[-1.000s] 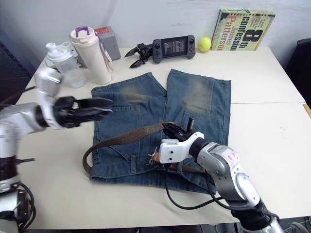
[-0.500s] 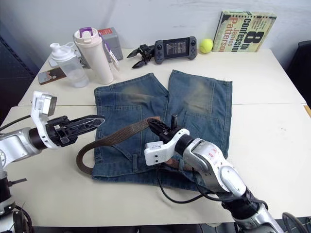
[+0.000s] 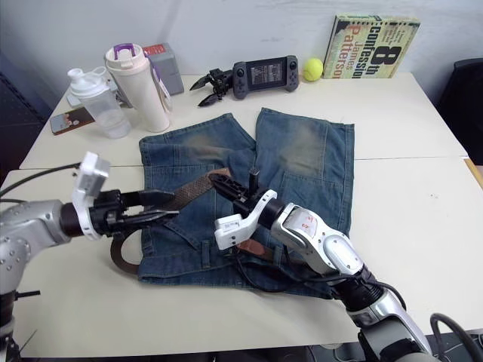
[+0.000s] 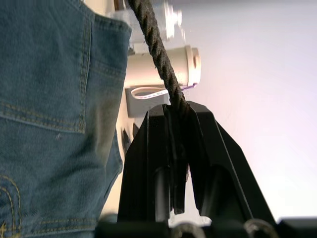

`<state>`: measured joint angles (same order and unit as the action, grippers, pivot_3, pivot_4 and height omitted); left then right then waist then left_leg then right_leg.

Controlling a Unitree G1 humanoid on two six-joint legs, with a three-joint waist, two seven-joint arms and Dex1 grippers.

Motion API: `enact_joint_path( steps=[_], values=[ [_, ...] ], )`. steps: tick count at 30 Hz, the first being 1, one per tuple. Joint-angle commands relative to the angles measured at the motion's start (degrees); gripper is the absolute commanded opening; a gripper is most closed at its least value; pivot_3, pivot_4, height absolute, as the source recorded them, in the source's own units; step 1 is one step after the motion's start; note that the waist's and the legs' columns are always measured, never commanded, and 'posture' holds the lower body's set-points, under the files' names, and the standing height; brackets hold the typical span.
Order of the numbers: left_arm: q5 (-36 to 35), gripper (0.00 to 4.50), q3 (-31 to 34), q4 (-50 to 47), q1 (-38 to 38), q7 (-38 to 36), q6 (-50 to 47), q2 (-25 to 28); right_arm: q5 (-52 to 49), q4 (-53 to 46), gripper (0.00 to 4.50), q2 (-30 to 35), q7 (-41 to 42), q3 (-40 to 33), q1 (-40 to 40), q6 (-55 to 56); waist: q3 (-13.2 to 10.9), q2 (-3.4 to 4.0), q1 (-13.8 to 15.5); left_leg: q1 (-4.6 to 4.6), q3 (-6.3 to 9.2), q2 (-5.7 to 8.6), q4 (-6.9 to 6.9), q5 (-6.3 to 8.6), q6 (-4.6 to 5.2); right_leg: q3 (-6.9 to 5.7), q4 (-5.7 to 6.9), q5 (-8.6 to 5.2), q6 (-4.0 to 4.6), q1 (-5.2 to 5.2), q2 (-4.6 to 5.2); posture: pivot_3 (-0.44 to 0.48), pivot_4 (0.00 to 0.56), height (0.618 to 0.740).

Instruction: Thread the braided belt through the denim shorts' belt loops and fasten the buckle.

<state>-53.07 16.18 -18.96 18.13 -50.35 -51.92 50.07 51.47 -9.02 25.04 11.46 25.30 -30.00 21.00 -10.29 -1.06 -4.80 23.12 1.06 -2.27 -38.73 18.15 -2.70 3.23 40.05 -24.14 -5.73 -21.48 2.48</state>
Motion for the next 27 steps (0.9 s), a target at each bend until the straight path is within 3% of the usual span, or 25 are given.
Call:
enact_joint_path(
  steps=[1, 2, 6, 11, 14, 17, 18, 22, 27],
  values=[
    [-7.19, 3.07, 3.96, 3.54, 5.75, -1.12, -4.52, 1.48, -0.12, -2.01, 0.00, 1.27, -2.51, -0.61, 0.64, 3.59, 0.00, 0.00, 0.01, 0.00, 0.00, 0.01, 0.00, 0.00, 0.00, 0.00, 0.01, 0.00, 0.00, 0.00, 0.01, 0.000, 0.150, 0.739],
    [-7.91, 3.07, 3.97, 5.29, 7.31, -1.45, -5.68, 1.90, 0.02, -1.84, 0.00, 1.39, -2.82, -0.61, 0.64, 4.15, 0.00, 0.00, -0.04, 0.00, 0.00, 0.00, -0.01, 0.00, 0.00, 0.00, 0.01, 0.00, 0.00, 0.00, 0.01, 0.000, 0.150, 0.739],
    [4.80, 3.07, -5.77, 9.27, 5.52, -8.29, 2.42, 5.22, 0.23, -1.80, 0.00, 0.81, -3.66, -1.15, -0.25, 4.79, 0.01, 0.02, -0.45, -0.09, -0.02, 0.02, 0.06, 0.00, 0.00, -0.04, 0.02, 0.00, 0.00, -0.01, -0.05, 0.000, 0.150, 0.739],
    [9.18, 3.07, -10.93, 10.22, 4.74, -12.59, 5.53, 5.16, 0.05, -2.83, 0.00, 0.97, -3.59, -1.86, 0.42, 4.51, 0.02, 0.00, -0.52, -0.16, 0.00, 0.08, 0.29, 0.00, 0.00, -0.04, -0.01, 0.00, 0.00, -0.06, -0.06, 0.000, 0.150, 0.739],
    [10.05, 3.07, -12.10, 12.25, 6.02, -11.84, 5.75, 2.39, -0.05, -3.49, 0.00, 1.29, -2.91, -2.25, 1.12, 4.19, 0.02, 0.00, -0.32, -0.17, -0.01, 0.10, 0.30, 0.00, 0.00, -0.03, -0.01, 0.00, 0.00, -0.06, -0.04, 0.000, 0.150, 0.739],
    [9.01, 2.28, -11.18, 13.51, 7.96, -11.81, 4.71, 0.59, -0.68, -3.76, 0.00, 1.56, -2.02, -2.68, 1.64, 3.98, 0.02, 0.00, -0.09, -0.11, 0.03, 0.08, 0.16, 0.00, 0.00, -0.03, 0.01, 0.00, 0.00, -0.05, 0.03, 0.000, 0.150, 0.739],
    [9.15, 1.72, -11.11, 13.51, 8.17, -12.06, 4.76, 0.35, -0.82, -3.82, 0.00, 1.63, -1.87, -2.82, 1.78, 3.98, 0.02, 0.00, -0.13, -0.07, 0.06, 0.09, 0.08, 0.00, 0.00, -0.04, 0.01, 0.00, 0.00, -0.06, 0.02, 0.000, 0.150, 0.739],
    [9.17, 0.18, -10.82, 13.32, 8.95, -11.43, 4.47, -0.96, -1.60, -3.64, 0.00, 1.58, -0.95, -3.28, 2.21, 3.56, 0.02, 0.00, -0.15, -0.07, 0.05, 0.11, 0.05, 0.00, 0.00, -0.04, 0.03, 0.00, 0.00, -0.05, 0.02, 0.000, 0.150, 0.739],
    [9.17, 0.08, -10.68, 11.87, 8.26, -11.67, 4.75, -1.66, -2.55, -3.23, 0.00, 1.12, 0.05, -3.84, 2.26, 3.25, 0.02, 0.00, -0.17, -0.07, 0.04, 0.10, -0.10, 0.00, 0.01, -0.04, 0.03, 0.00, 0.00, -0.05, 0.03, 0.000, 0.150, 0.739]
  ],
)
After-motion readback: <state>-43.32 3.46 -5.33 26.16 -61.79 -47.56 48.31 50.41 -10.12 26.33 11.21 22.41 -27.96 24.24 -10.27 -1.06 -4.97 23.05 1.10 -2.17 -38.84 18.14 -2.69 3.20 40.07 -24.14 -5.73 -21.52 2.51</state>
